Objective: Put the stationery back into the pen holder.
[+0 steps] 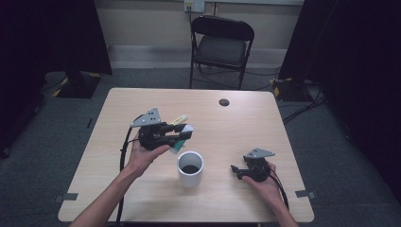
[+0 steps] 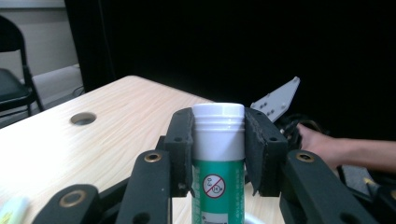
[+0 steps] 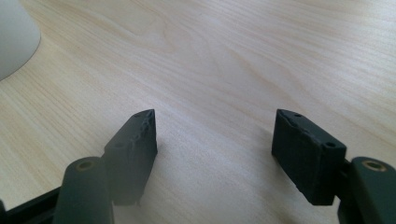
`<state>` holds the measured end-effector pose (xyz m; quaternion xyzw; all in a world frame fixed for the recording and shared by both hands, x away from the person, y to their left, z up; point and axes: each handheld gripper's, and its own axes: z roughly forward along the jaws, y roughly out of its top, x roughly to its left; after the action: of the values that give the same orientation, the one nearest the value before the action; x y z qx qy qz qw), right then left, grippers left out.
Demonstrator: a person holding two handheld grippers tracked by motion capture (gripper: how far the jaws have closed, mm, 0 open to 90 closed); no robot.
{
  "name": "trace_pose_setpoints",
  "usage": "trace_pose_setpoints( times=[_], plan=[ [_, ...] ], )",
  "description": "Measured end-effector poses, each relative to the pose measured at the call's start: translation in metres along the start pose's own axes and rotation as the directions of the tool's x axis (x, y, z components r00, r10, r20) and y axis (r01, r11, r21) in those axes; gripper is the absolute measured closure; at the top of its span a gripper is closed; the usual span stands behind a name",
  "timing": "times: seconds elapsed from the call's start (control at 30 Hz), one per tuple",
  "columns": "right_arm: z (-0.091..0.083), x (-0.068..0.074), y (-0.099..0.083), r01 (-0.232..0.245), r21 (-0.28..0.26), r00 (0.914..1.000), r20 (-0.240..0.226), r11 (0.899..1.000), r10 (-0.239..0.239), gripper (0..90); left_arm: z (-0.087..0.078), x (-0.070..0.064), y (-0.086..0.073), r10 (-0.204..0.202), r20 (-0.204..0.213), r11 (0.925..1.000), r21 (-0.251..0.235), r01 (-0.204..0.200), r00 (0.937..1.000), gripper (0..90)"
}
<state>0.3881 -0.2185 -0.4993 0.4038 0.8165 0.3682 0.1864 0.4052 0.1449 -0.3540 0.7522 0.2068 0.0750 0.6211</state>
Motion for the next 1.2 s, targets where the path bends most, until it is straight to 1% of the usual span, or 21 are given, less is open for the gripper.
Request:
trace_pose_setpoints(
  times=[0.07, 0.13, 0.17, 0.2, 0.23, 0.27, 0.3, 0.37, 0.4, 0.43, 0.5, 0.6, 0.63, 0.7, 0.73, 0.8, 1.0, 1.07, 1.1, 1.17, 1.2],
  plan=[
    [0.0, 0.0, 0.0, 0.001, -0.001, 1.0, -0.001, 1.0, -0.001, 30.4, 0.007, -0.002, 0.0, 0.005, 0.015, 1.0, 0.004, -0.005, 0.9999, 65.3],
    [0.0, 0.0, 0.0, 0.0, 0.0, 1.0, 0.0, 1.0, 0.0, 30.4, 0.012, -0.006, -0.003, 0.009, 0.031, 0.9997, 0.021, -0.009, 0.9995, 65.2],
    [0.0, 0.0, 0.0, 0.0, -0.001, 1.0, -0.001, 1.0, 0.0, 30.4, 0.014, -0.007, -0.004, 0.006, 0.043, 0.9998, 0.02, -0.006, 0.9991, 65.2],
    [0.0, 0.0, 0.0, 0.0, 0.0, 1.0, 0.0, 1.0, 0.0, 30.4, 0.017, -0.008, -0.006, 0.008, 0.044, 0.9992, 0.039, -0.01, 0.999, 65.2],
    [0.0, 0.0, 0.0, 0.0, 0.0, 1.0, 0.0, 1.0, 0.0, 30.4, 0.018, -0.008, -0.007, 0.009, 0.05, 0.9988, 0.048, -0.012, 0.9987, 65.2],
    [0.0, 0.0, 0.0, 0.0, 0.0, 1.0, -0.001, 1.0, 0.0, 30.4, 0.02, -0.009, -0.008, 0.009, 0.053, 0.9984, 0.055, -0.012, 0.9985, 65.2],
    [0.0, 0.0, 0.0, 0.0, 0.0, 1.0, -0.001, 1.0, 0.0, 30.4, 0.022, -0.009, -0.009, 0.005, 0.054, 0.9987, 0.051, -0.008, 0.9986, 65.2],
    [0.0, 0.0, 0.0, -0.001, -0.001, 1.0, 0.0, 1.0, 0.001, 30.4, 0.026, -0.01, -0.011, 0.013, 0.054, 0.9979, 0.063, -0.016, 0.9985, 65.2],
    [0.0, 0.0, 0.0, 0.0, 0.0, 1.0, 0.0, 1.0, 0.0, 30.4, 0.028, -0.011, -0.013, 0.02, 0.054, 0.9964, 0.081, -0.025, 0.9983, 65.2],
    [0.0, 0.0, 0.0, 0.0, 0.0, 1.0, -0.001, 1.0, 0.0, 30.4, 0.03, -0.011, -0.014, 0.015, 0.062, 0.9967, 0.079, -0.02, 0.998, 65.2],
    [0.0, 0.0, 0.0, 0.0, 0.0, 1.0, 0.0, 1.0, 0.0, 30.4, 0.033, -0.013, -0.018, 0.024, 0.063, 0.9943, 0.103, -0.03, 0.9977, 65.2],
    [0.0, 0.0, 0.0, 0.0, 0.0, 1.0, -0.001, 1.0, 0.0, 30.1, 0.037, -0.012, -0.021, 0.019, 0.072, 0.9925, 0.119, -0.027, 0.9973, 65.1],
    [0.0, 0.0, 0.0, 0.0, 0.0, 1.0, -0.001, 1.0, 0.0, 30.1, 0.038, -0.012, -0.022, 0.024, 0.072, 0.9918, 0.123, -0.033, 0.9971, 65.1],
    [0.0, 0.0, 0.0, 0.0, 0.0, 1.0, -0.001, 1.0, 0.0, 30.2, 0.039, -0.011, -0.024, 0.02, 0.073, 0.9914, 0.127, -0.029, 0.9971, 65.0],
    [0.0, 0.0, 0.0, 0.001, 0.0, 1.0, -0.002, 1.0, -0.001, 30.2, 0.039, -0.01, -0.024, 0.028, 0.07, 0.9893, 0.141, -0.037, 0.9972, 65.0],
    [0.0, 0.0, 0.0, 0.0, 0.0, 1.0, -0.001, 1.0, 0.0, 30.2, 0.039, -0.009, -0.026, 0.024, 0.069, 0.9895, 0.14, -0.033, 0.9974, 65.0],
    [0.0, 0.0, 0.0, 0.002, -0.001, 1.0, -0.002, 1.0, -0.002, 30.1, 0.037, -0.004, -0.031, 0.018, 0.057, 0.9848, 0.171, -0.028, 0.9982, 65.0],
    [0.0, 0.0, 0.0, 0.002, -0.001, 1.0, -0.002, 1.0, -0.002, 30.2, 0.036, -0.003, -0.035, 0.015, 0.062, 0.9845, 0.174, -0.025, 0.998, 64.9],
    [0.0, 0.0, 0.0, 0.001, 0.0, 1.0, -0.001, 1.0, -0.001, 30.1, 0.035, -0.003, -0.036, 0.022, 0.055, 0.9816, 0.188, -0.032, 0.9982, 64.8],
    [0.0, 0.0, 0.0, 0.0, 0.0, 1.0, -0.001, 1.0, 0.0, 30.1, 0.033, -0.002, -0.038, 0.009, 0.056, 0.9834, 0.18, -0.019, 0.9984, 64.6],
    [0.0, 0.0, 0.0, 0.002, -0.001, 1.0, -0.002, 1.0, -0.002, 30.1, 0.031, -0.001, -0.038, 0.011, 0.054, 0.9834, 0.18, -0.021, 0.9985, 65.4]
  ],
)
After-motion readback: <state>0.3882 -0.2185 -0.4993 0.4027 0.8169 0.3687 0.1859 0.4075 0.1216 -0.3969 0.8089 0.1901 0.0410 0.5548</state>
